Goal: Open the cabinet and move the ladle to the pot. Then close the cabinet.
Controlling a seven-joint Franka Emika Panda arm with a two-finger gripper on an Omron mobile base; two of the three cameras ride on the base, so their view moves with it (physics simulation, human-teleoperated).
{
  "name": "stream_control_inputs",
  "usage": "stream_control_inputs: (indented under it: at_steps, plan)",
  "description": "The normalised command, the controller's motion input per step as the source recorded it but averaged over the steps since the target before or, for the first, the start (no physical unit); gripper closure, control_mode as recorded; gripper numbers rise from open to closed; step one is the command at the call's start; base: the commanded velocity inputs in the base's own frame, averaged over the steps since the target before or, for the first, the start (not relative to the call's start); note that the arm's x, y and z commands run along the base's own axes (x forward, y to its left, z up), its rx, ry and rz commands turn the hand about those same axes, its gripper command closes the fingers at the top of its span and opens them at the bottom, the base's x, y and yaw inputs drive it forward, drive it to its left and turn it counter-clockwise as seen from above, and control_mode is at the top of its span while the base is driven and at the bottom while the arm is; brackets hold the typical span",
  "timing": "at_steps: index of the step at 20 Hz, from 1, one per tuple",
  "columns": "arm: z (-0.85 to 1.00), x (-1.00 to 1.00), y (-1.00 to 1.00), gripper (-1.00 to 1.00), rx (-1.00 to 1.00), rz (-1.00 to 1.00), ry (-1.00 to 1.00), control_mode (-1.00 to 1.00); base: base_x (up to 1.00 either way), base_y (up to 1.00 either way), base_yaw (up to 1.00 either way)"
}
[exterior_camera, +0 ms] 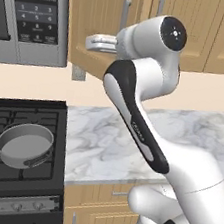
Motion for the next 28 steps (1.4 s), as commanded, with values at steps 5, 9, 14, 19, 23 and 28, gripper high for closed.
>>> stream_control_inputs:
  at_steps: [5,9,14,19,23,28]
  plan:
    - [0.0,0.0,0.66,-1.0,0.0,0.0,0.0,-1.0,0.0,0.0,0.0]
    - [0.01,-0.28,-0.12,-1.0,0.0,-0.01,0.0,-1.0,0.0,0.0,0.0]
    - [0.15,-0.77,-0.96,-1.0,0.0,-0.06,0.0,-1.0,0.0,0.0,0.0]
    - [0.12,-0.71,-0.97,-1.0,0.06,-0.04,0.0,-1.0,0.0,0.0,0.0]
    - [0.06,-0.18,-0.72,-1.0,0.14,-0.01,0.04,-1.0,0.0,0.0,0.0]
    - [-0.03,0.53,-0.14,-1.0,0.21,0.01,0.04,-1.0,0.0,0.0,0.0]
